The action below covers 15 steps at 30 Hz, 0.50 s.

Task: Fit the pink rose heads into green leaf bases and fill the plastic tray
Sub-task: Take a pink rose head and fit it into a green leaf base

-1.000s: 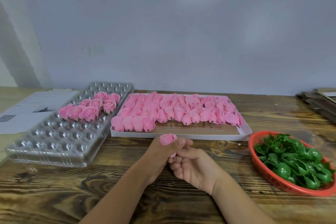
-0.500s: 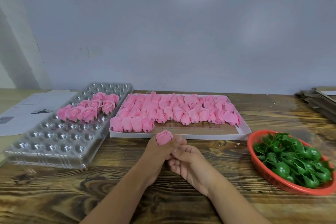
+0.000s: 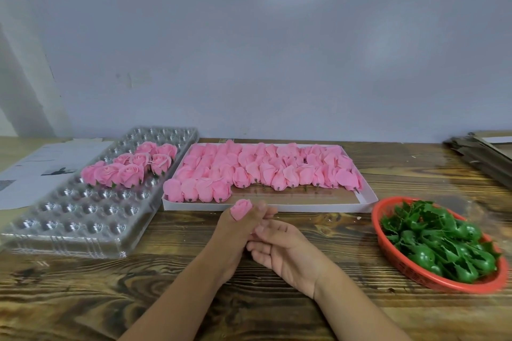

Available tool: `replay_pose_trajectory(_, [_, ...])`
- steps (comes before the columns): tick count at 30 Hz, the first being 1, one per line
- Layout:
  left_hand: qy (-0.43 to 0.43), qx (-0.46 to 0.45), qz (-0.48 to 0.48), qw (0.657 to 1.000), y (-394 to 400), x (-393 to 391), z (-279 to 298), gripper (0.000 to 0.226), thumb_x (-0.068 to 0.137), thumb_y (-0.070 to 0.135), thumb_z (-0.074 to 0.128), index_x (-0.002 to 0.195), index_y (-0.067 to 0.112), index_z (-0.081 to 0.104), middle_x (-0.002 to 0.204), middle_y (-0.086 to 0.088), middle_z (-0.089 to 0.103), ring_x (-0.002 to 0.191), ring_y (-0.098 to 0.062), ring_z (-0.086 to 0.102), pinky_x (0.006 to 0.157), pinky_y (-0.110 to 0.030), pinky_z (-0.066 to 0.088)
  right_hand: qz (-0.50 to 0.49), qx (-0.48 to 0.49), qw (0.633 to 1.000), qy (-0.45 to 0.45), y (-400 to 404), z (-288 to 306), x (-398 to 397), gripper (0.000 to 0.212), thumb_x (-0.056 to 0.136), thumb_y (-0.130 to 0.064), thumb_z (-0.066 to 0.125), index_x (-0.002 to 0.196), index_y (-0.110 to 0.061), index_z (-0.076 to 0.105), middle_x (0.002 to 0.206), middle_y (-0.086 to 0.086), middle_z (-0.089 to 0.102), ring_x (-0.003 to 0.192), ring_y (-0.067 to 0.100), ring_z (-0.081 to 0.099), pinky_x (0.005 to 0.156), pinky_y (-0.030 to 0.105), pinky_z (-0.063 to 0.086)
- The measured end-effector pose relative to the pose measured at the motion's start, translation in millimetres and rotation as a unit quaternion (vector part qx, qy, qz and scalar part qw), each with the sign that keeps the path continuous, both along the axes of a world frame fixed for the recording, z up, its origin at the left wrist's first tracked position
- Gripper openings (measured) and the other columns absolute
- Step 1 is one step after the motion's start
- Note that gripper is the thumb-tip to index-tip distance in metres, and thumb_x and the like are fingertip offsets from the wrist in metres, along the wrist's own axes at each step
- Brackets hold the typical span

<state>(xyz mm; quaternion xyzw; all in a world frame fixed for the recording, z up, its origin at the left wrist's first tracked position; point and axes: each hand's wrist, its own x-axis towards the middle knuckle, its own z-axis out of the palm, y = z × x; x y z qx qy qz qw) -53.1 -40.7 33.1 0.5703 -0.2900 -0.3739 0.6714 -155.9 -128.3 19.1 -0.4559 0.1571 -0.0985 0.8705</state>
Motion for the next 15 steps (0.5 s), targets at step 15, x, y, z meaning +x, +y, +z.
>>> replay_pose_trajectory(15, [-0.052, -0.028, -0.076, 0.995, 4.5, 3.7, 2.0, 0.056, 0.071, 0.07, 0.074, 0.104, 0.026, 0.08, 0.107, 0.004, 0.076, 0.106, -0.01, 0.069, 0.087, -0.021, 0.054, 0.075, 0.078, 0.994, 0.034, -3.6, 2.5, -4.2, 0.031, 0.091, -0.028, 0.056, 0.091, -0.002, 0.072, 0.081, 0.013, 0.065, 0.073, 0.022, 0.066, 0.066, 0.028, 0.055])
